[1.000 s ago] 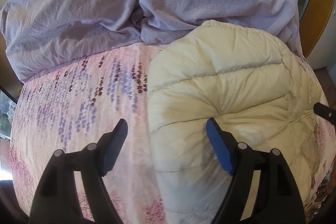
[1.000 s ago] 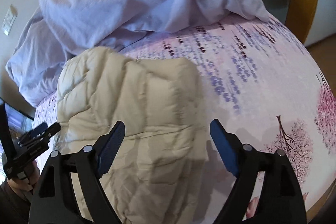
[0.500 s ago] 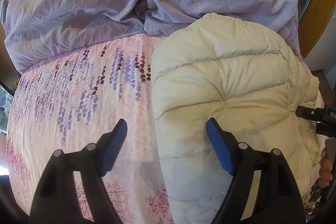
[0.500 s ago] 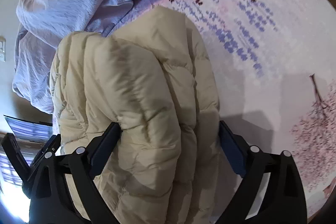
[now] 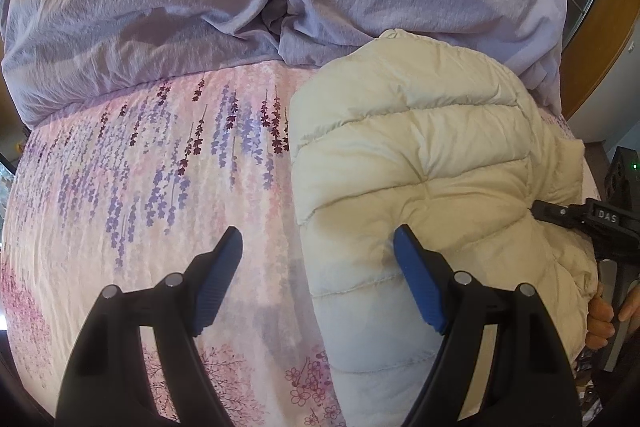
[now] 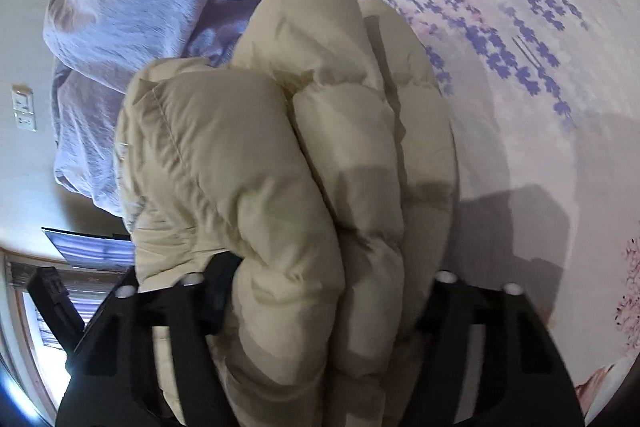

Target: Fold large clothes

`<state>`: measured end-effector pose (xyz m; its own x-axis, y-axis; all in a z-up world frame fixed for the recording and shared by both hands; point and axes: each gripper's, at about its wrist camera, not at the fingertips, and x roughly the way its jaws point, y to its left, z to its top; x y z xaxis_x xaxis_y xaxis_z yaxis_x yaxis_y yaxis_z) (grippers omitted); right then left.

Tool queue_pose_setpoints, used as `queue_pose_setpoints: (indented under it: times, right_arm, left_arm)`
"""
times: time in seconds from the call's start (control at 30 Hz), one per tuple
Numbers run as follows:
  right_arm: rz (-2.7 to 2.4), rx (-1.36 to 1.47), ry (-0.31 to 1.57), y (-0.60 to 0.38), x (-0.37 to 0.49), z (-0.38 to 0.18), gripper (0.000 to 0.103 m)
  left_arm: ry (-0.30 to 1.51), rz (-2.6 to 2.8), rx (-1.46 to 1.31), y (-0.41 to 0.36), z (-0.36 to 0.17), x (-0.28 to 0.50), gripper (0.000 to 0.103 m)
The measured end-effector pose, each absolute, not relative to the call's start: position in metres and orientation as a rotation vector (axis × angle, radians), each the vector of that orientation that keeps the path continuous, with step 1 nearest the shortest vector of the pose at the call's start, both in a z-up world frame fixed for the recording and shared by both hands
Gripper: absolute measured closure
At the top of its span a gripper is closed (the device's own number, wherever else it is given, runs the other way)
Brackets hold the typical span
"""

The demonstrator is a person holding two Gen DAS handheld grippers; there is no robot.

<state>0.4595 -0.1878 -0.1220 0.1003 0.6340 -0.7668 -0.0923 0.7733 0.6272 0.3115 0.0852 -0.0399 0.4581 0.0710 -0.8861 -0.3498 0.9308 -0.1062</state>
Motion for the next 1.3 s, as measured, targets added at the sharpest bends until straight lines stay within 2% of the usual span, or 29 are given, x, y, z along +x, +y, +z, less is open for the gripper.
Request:
queue_pose_setpoints:
  times: [0.03,0.17,0.6,0.7,0.77,0.87,1.07,1.3]
  right_arm:
    - [0.569,0.488,1.372,-0.188,0.461,-0.121,0.053]
    - [0.570,0.473,1.359,-0.185,0.463,-0.118,0.060]
    - [0.580,0.505,1.361,-0.180,0.468,-0.121,0.066]
    - [0.586,0.521,1.359,-0.186,0.468,-0.120,0.067]
    - [0.591,0.533,1.355,-0.189,0.469,-0.119,0.069]
    - [0.606,0.535,1.345,-0.185,0.472,-0.114,0.071]
    - [0.674,0.515,1.319,-0.149,0.480,-0.098,0.073]
    - [0.766,0.452,1.296,-0.082,0.494,-0.078,0.073]
  left_arm:
    - [1.069,0.259,-0.299,0.086,-0.040,0.312,0.025]
    - [1.075,0.237,-0.333,0.087,-0.043,0.315,0.025]
    - [1.113,0.100,-0.677,0.093,-0.085,0.326,0.026]
    - [1.091,0.080,-0.746,0.099,-0.089,0.323,0.041]
    - [1.067,0.071,-0.759,0.102,-0.086,0.322,0.058]
    - [1.038,0.069,-0.760,0.108,-0.077,0.319,0.072]
    - [0.972,0.114,-0.750,0.136,-0.053,0.311,0.081]
    - [0.898,0.207,-0.726,0.186,-0.029,0.298,0.081]
